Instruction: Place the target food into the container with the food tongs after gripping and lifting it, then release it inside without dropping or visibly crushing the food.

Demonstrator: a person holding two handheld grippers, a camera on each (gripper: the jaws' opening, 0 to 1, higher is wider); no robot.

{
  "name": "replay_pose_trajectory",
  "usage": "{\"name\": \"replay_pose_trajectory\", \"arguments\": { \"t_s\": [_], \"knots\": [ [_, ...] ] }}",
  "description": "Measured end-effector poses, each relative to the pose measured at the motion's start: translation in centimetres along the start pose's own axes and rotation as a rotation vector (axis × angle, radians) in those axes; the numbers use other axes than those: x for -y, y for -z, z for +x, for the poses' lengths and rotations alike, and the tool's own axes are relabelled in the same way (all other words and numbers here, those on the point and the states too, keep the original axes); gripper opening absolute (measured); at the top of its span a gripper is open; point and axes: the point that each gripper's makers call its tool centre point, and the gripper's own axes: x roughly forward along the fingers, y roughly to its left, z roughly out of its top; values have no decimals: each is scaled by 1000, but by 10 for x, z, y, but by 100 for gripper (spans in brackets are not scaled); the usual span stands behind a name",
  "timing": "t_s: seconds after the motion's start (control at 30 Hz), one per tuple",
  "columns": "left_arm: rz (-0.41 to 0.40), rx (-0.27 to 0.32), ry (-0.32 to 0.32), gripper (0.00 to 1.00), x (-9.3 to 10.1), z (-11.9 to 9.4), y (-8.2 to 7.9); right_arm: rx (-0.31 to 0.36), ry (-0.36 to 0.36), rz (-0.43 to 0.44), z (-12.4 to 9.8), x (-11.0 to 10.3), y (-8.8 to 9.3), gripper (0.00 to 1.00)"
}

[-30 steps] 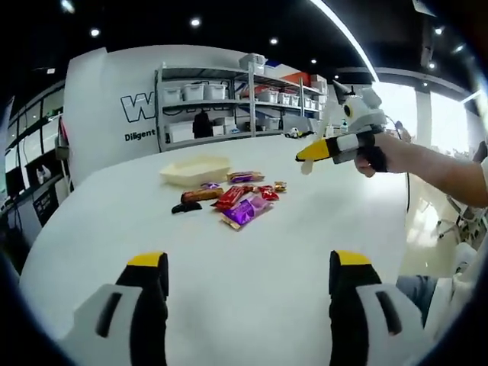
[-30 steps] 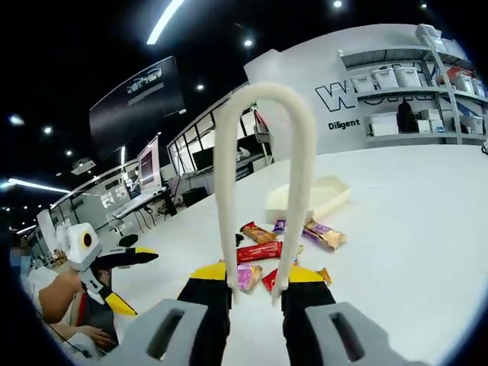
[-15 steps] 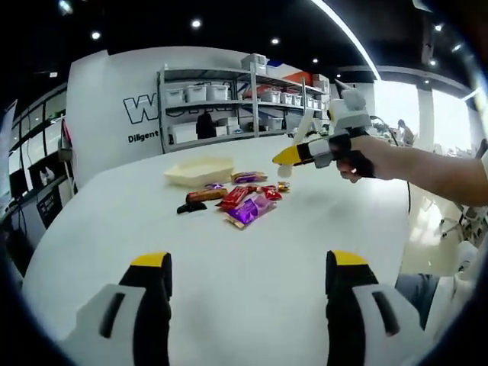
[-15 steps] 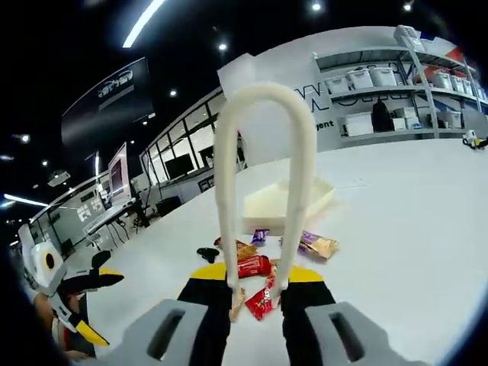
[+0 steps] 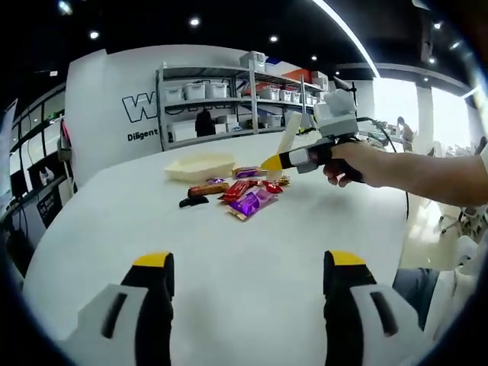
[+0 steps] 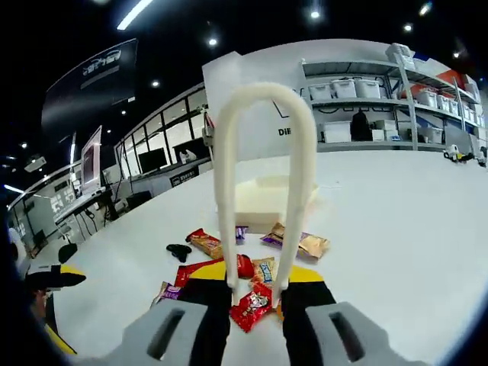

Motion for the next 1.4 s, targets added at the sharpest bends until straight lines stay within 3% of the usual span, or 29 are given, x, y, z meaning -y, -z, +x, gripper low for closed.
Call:
{"name": "replay_pose_trajectory", "arguments": {
  "t_s": [0.1, 0.27, 0.33, 0.57, 0.9, 1.03, 1.23, 1.33, 1.4],
  "knots": [
    [-5, 1, 6, 77, 0, -2, 0, 0, 9, 2, 3, -1, 1, 19],
    [-6, -1, 0, 76, -4, -4, 1, -8, 16, -68, 3, -4, 2, 19],
    [-1, 0, 0, 75, -5, -4, 0, -14, 14, -115, 0, -4, 2, 20],
    [-9, -1, 2, 74, -3, -2, -1, -27, -9, -142, -11, 0, 5, 20],
    [-9, -7, 4, 72, 0, -5, 1, -13, 24, -112, -29, 18, 0, 20],
    [-3, -7, 6, 71, 1, -4, 1, -2, 28, -19, -29, 19, -1, 20],
    [4, -10, 3, 71, 2, -5, 0, -9, 65, -42, -21, 9, 12, 21],
    [12, -10, -2, 71, 0, -7, 0, 3, 124, -86, -21, 14, 12, 21],
    [14, -14, -6, 71, -2, -8, 1, 12, 115, -65, -21, 12, 13, 21]
  ]
}}
